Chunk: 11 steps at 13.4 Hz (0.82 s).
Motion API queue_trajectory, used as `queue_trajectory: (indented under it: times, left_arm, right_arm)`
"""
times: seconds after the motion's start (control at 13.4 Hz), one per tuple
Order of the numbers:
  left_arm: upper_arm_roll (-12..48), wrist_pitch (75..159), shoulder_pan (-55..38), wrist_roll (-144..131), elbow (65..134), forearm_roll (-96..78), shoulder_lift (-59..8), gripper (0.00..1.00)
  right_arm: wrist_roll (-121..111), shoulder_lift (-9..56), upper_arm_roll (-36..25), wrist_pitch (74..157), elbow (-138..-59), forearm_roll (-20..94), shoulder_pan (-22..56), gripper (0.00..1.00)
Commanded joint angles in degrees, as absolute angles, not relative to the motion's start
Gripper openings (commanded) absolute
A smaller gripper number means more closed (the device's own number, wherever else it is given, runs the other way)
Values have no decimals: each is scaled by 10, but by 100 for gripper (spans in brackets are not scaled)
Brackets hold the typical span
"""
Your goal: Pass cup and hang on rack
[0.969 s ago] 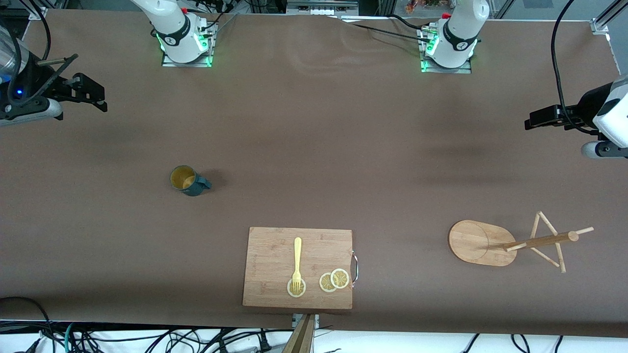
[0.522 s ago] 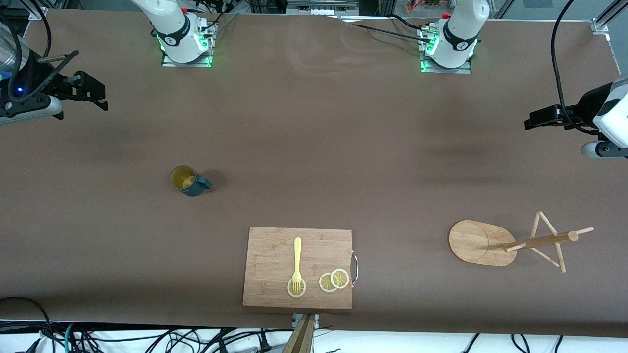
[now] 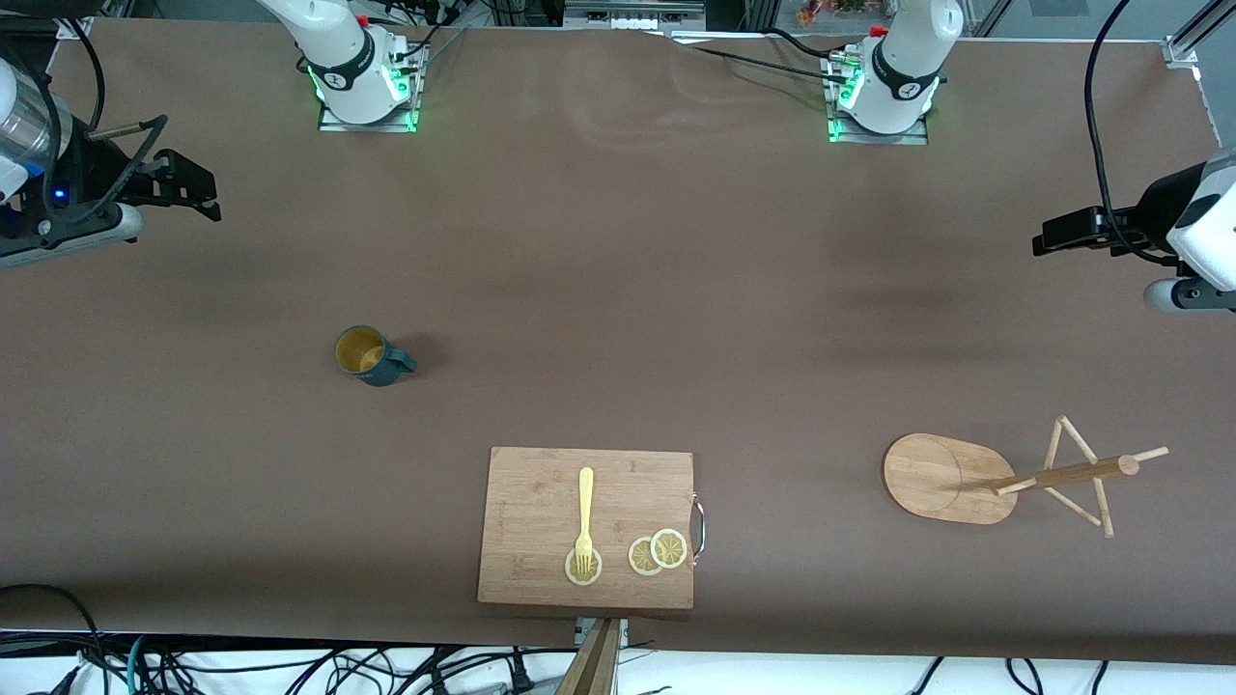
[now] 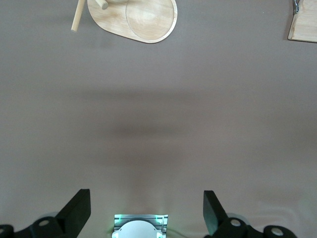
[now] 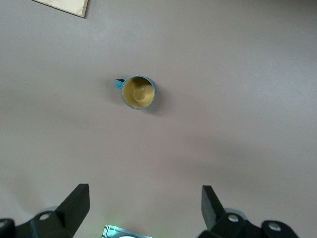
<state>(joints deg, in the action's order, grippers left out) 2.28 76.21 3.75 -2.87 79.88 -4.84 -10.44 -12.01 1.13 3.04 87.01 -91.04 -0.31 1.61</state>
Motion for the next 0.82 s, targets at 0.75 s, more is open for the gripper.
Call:
queue_trajectory:
  times: [0.75]
  left_arm:
    - [23, 756, 34, -28, 780, -37, -113, 100]
  right_arm:
    - [-122, 50, 33, 845, -916, -15, 17, 100]
